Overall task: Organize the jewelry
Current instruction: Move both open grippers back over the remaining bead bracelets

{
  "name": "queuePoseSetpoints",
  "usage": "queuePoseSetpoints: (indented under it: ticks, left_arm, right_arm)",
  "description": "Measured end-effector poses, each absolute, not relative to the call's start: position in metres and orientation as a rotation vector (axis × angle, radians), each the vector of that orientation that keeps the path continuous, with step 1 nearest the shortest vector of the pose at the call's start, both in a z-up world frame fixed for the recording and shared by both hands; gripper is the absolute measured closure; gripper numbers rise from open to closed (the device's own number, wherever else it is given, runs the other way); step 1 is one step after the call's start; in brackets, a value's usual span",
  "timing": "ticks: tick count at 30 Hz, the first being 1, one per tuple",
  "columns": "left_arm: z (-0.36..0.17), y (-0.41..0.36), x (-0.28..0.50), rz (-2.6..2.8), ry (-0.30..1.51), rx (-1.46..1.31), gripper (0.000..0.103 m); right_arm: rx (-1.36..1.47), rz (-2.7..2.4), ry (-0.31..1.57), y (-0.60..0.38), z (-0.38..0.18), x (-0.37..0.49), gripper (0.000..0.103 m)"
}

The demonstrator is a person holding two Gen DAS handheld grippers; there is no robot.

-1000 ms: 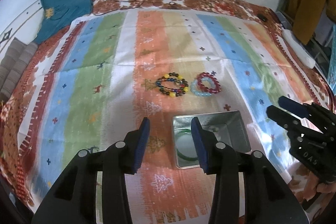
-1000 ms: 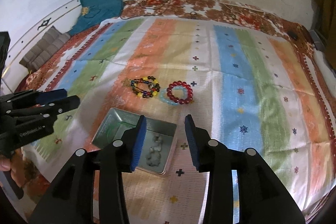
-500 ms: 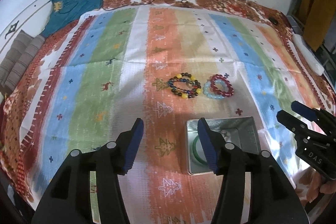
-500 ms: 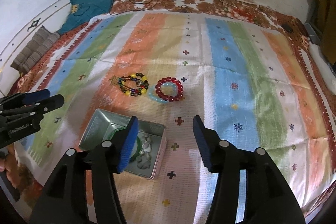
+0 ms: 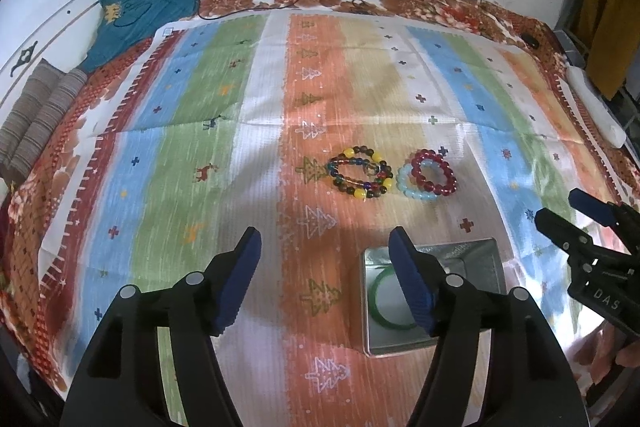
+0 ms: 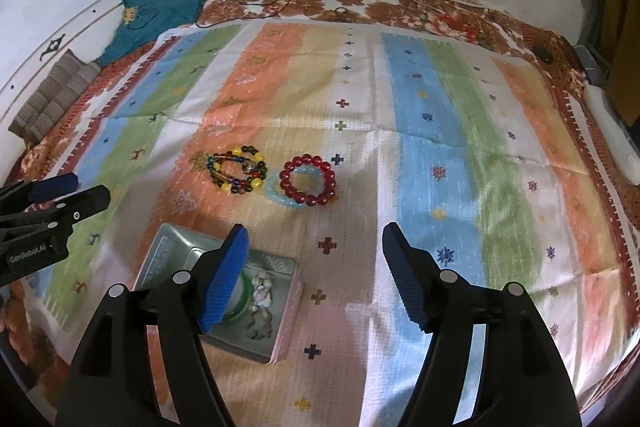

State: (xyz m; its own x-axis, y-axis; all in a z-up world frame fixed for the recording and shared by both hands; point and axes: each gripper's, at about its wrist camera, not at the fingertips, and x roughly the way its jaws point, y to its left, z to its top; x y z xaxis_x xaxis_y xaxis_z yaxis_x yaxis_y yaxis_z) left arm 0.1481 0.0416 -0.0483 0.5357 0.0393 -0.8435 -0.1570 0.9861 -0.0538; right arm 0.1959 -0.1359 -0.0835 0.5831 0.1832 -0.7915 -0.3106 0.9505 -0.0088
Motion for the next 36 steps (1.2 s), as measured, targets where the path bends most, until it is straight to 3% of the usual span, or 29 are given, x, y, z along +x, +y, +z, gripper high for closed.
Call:
queuePoseSetpoints:
  ticks: [36]
  left_arm:
    - [-0.097, 0.046, 0.223, 0.114, 1.092, -0.059, 0.028]
  right_arm:
    - [-0.170, 0.264, 0.969, -0.129, -0.112, 0.267, 0.033]
